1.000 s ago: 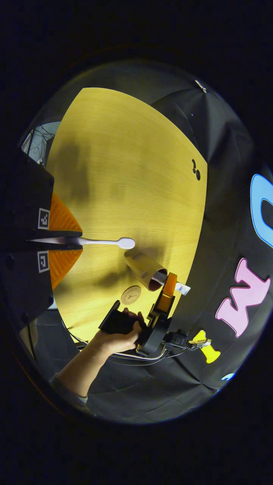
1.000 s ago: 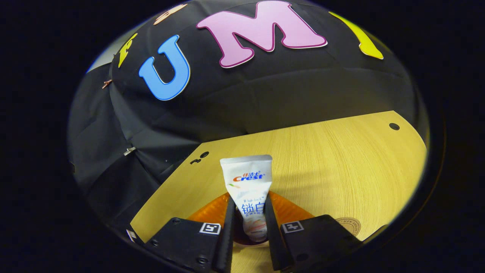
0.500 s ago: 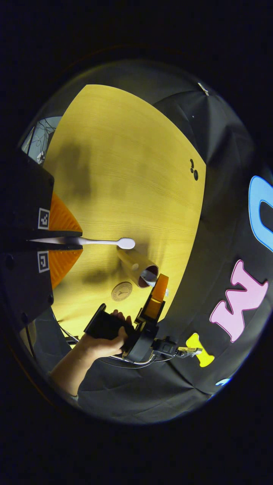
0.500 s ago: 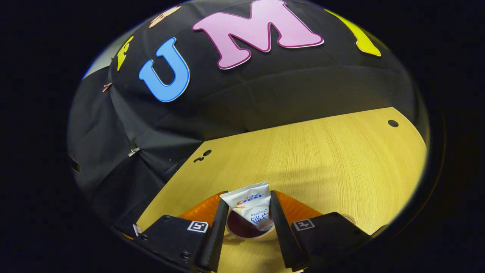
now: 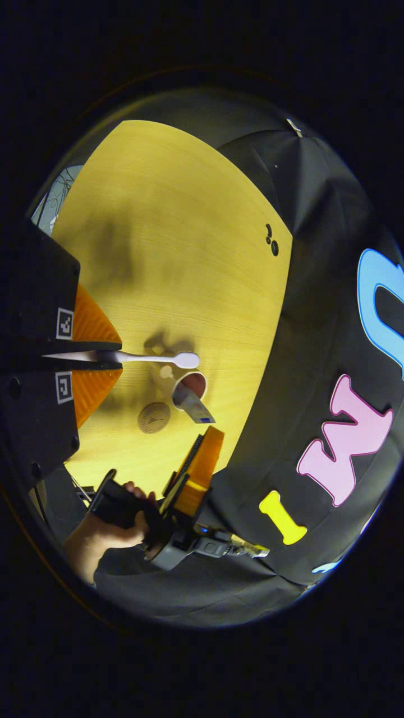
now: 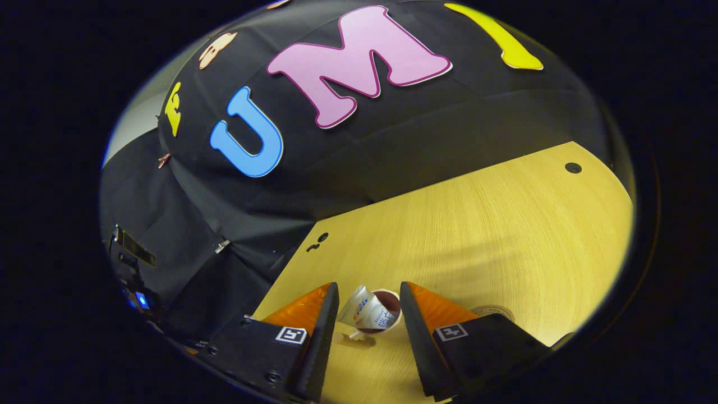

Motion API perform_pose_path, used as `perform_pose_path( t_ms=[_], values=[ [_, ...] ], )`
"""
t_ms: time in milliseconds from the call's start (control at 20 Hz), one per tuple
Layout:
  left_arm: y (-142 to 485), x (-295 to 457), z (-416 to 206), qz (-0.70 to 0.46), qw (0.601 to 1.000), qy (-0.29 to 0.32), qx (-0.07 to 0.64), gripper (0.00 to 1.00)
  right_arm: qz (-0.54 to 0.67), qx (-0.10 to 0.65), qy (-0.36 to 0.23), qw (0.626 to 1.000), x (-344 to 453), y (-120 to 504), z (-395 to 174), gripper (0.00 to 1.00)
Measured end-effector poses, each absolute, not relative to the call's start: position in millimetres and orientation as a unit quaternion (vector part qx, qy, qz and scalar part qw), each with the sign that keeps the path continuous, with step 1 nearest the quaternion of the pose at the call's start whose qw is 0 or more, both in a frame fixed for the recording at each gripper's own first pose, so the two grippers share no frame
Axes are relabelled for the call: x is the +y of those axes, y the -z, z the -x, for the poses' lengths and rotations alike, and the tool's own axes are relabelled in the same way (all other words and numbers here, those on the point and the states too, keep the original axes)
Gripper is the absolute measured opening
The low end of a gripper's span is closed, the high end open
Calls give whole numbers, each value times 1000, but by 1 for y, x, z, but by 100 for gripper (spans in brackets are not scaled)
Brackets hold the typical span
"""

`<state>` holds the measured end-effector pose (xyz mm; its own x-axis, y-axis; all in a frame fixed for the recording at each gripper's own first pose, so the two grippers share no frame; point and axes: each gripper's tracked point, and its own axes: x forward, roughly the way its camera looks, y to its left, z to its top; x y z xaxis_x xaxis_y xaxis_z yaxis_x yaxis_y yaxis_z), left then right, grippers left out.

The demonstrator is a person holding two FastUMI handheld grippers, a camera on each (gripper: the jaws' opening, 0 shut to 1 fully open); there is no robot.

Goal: Put the toothbrush and toothpaste on the desktop into the cup, then pick up the cup and place it on the coaster on the desktop.

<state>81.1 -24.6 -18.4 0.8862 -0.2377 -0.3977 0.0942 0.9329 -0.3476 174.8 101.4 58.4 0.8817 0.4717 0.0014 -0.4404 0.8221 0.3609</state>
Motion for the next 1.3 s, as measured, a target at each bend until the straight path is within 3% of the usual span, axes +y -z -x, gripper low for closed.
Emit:
perform_pose_path(
  t_ms=[300,600,650,700,850,900,950,1300],
  values=[
    [-26,-41,-129,153,969,98,168,6,-160,98,-248,950,74,-18,-132,68],
    [-74,-54,-172,125,982,122,77,6,-174,150,-218,949,39,34,-101,68],
    [-80,-56,-179,121,982,128,65,6,-176,155,-209,949,32,40,-97,51],
    [-87,-61,-186,116,983,135,53,6,-179,160,-200,950,27,46,-95,68],
    [-94,-68,-209,106,983,146,32,6,-191,166,-177,951,12,56,-87,68],
    [-93,-68,-216,106,983,147,31,6,-195,168,-169,951,6,58,-86,51],
    [-90,-69,-224,107,983,147,31,6,-200,168,-161,952,1,60,-84,68],
    [-68,-69,-268,123,980,152,47,6,-217,162,-96,958,-42,77,-57,68]
  ],
)
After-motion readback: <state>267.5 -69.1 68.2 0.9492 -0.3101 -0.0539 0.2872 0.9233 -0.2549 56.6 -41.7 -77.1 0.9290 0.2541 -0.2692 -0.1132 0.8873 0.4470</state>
